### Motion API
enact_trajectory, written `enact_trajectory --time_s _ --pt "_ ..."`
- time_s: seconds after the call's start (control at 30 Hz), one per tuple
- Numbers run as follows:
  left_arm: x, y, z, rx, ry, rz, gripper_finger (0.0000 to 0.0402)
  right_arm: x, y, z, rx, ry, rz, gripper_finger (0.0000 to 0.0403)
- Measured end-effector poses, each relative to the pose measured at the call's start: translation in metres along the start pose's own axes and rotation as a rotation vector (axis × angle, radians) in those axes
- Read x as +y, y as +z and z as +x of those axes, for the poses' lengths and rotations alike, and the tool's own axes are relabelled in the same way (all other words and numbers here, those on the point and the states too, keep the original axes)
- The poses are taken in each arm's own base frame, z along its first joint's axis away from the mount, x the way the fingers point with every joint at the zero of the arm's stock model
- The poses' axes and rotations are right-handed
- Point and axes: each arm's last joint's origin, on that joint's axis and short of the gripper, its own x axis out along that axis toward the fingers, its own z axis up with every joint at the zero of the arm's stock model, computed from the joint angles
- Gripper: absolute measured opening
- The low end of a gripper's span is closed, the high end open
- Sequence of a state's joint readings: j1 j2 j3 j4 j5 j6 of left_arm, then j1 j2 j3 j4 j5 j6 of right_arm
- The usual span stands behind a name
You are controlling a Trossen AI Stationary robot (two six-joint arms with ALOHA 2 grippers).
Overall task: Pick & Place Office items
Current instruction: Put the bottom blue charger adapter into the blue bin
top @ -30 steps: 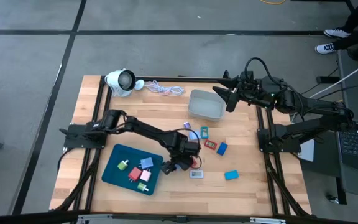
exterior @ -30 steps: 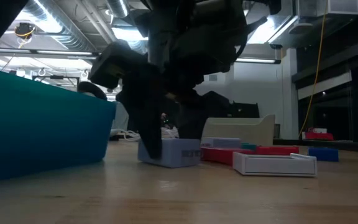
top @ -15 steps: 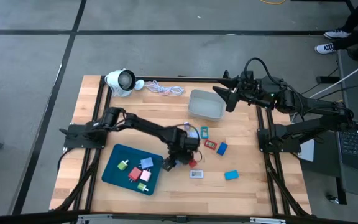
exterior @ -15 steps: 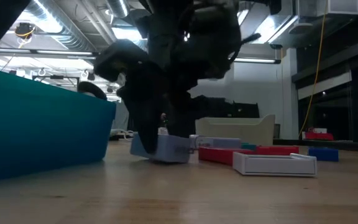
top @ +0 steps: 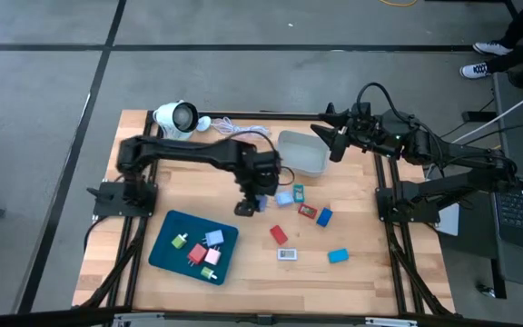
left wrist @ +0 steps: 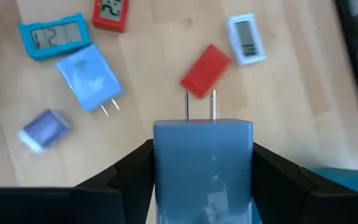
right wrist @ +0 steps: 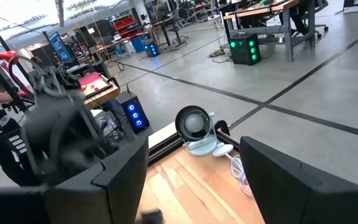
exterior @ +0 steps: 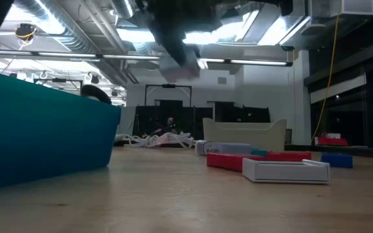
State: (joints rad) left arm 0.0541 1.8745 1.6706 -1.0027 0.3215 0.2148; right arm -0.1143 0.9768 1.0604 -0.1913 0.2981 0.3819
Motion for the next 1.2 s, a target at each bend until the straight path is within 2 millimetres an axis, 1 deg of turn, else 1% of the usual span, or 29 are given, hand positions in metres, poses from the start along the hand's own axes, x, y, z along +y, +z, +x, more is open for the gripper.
enact_trajectory --time_s 0.13,0.17,0.23,0.3,0.37,0.43,0.57,0.67,0.8,0.87,1.1,1.2 --pt "-0.017 -0.017 -0.036 -0.008 0.001 -0.065 0.0212 0.000 0.000 0.000 -0.003 0.001 -0.019 0.0257" --pt "-0.022 -0.022 -0.042 0.004 0.010 -0.083 0.0212 0.000 0.000 0.000 -0.002 0.004 -0.025 0.0257" --pt "-0.030 -0.035 -0.048 0.022 0.034 -0.125 0.0212 0.000 0.000 0.000 -0.003 0.002 -0.028 0.0257" --pt "-0.041 -0.049 -0.050 0.035 0.053 -0.167 0.0212 -0.001 0.001 0.000 -0.004 -0.003 -0.029 0.0257" --pt "-0.052 -0.065 -0.046 0.049 0.064 -0.208 0.0212 -0.002 0.001 0.001 -0.003 -0.007 -0.030 0.0257" --pt "-0.062 -0.082 -0.036 0.061 0.093 -0.249 0.0212 -0.003 0.001 0.001 -0.003 -0.011 -0.030 0.0257" --pt "-0.079 -0.111 -0.016 -0.026 0.143 -0.348 0.0212 -0.003 0.001 0.001 -0.004 -0.013 -0.029 0.0257" --pt "-0.087 -0.132 -0.003 -0.065 0.181 -0.433 0.0212 -0.003 0.001 0.001 -0.004 -0.012 -0.029 0.0257" --pt "-0.093 -0.153 0.008 -0.047 0.207 -0.537 0.0212 -0.003 0.001 0.001 -0.004 -0.013 -0.026 0.0257" --pt "-0.098 -0.158 0.010 -0.043 0.202 -0.548 0.0212 -0.003 0.001 0.001 -0.004 -0.013 -0.025 0.0257" --pt "-0.109 -0.156 0.012 -0.070 0.159 -0.553 0.0212 -0.003 0.001 0.001 -0.004 -0.013 -0.024 0.0257" --pt "-0.115 -0.158 0.014 -0.044 0.131 -0.540 0.0212 -0.003 0.001 0.001 -0.004 -0.013 -0.021 0.0257"
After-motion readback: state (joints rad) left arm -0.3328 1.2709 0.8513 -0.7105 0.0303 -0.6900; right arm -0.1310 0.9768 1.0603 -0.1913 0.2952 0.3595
